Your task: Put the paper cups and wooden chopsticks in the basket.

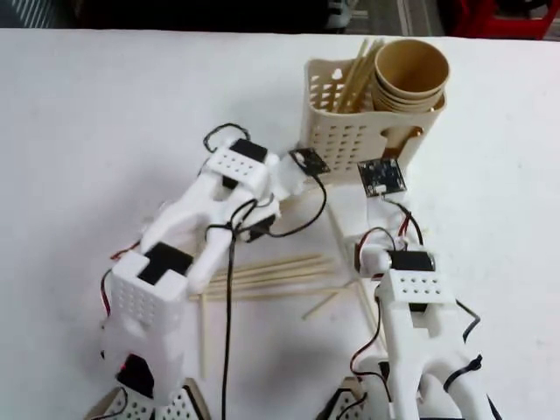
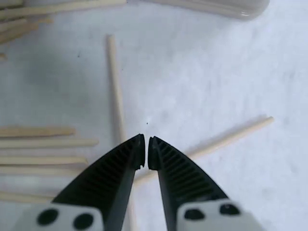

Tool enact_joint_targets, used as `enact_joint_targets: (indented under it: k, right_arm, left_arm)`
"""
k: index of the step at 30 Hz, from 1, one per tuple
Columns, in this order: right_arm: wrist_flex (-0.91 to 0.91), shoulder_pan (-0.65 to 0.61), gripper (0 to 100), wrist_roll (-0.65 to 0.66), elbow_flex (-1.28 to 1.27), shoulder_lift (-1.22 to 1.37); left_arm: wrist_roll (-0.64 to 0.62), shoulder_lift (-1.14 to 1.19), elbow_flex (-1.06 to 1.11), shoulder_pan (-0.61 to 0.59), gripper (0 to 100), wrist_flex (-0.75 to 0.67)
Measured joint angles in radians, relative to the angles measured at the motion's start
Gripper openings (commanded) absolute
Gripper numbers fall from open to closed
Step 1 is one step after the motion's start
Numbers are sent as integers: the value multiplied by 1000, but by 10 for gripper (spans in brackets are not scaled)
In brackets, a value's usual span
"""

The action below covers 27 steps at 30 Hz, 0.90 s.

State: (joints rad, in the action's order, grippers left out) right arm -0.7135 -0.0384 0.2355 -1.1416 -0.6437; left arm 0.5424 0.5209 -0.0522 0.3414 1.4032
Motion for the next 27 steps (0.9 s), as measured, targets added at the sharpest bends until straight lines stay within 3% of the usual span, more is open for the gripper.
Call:
enact_joint_targets:
  k: [10,22,27]
  right_arm:
    - [0,0,28,0,0,0]
    - [0,0,28,0,0,0]
    - [0,0,28,0,0,0]
  left_arm:
    - [-12,2,-49,-40,197,0]
    - [-25,83,-95,-74,187,-5]
    - [-25,129,-161,-63,72,54]
